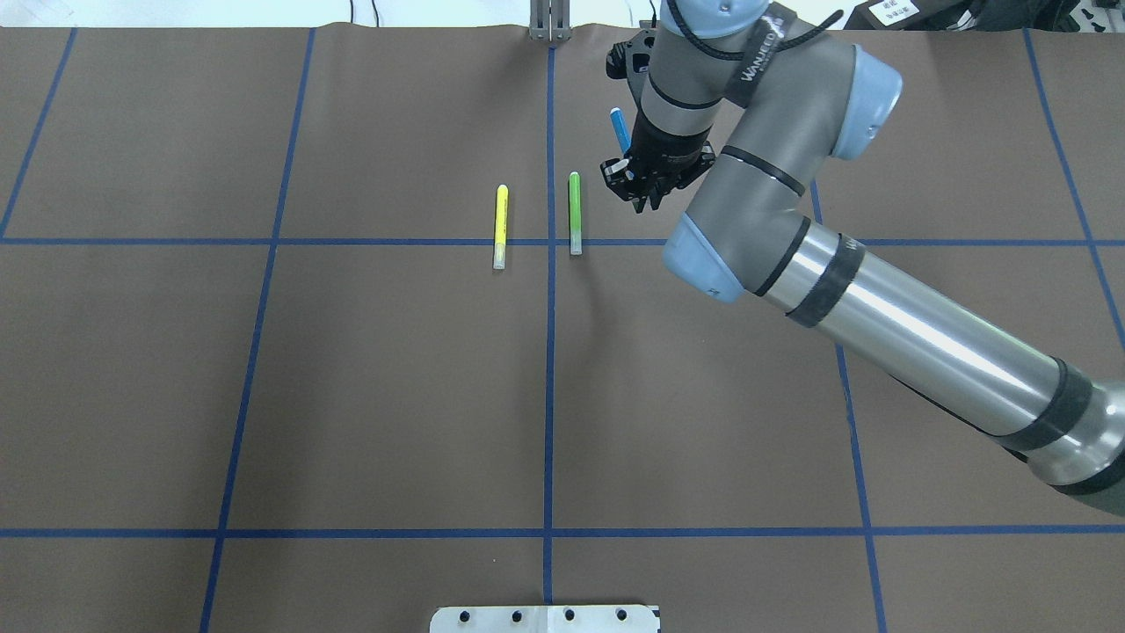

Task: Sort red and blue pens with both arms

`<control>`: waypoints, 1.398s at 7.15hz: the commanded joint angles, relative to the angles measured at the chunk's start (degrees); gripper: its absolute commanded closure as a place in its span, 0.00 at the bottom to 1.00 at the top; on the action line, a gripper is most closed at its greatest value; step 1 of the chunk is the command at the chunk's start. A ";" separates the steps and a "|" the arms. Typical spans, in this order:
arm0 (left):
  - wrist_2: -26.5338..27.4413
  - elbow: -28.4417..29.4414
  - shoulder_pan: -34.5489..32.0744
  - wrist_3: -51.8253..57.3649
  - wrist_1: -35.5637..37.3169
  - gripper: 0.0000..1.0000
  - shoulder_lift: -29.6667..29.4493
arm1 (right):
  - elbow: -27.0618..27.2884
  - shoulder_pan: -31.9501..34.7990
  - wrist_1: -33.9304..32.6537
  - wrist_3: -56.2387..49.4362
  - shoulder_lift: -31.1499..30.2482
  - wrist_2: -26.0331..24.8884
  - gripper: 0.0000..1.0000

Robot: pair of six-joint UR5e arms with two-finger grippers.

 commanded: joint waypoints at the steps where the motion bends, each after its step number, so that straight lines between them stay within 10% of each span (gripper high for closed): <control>1: 1.76 0.23 0.00 -0.11 -2.00 0.00 -0.13 | 12.04 2.11 -2.16 -10.85 -9.42 1.78 1.00; 7: 6.52 0.15 2.90 -2.75 -4.46 0.00 -0.31 | 37.64 6.87 -50.26 -32.91 -17.09 1.62 1.00; 10: 6.43 0.06 3.25 -2.66 -4.55 0.00 -0.22 | 42.66 7.22 -53.24 -51.94 -29.19 -7.75 1.00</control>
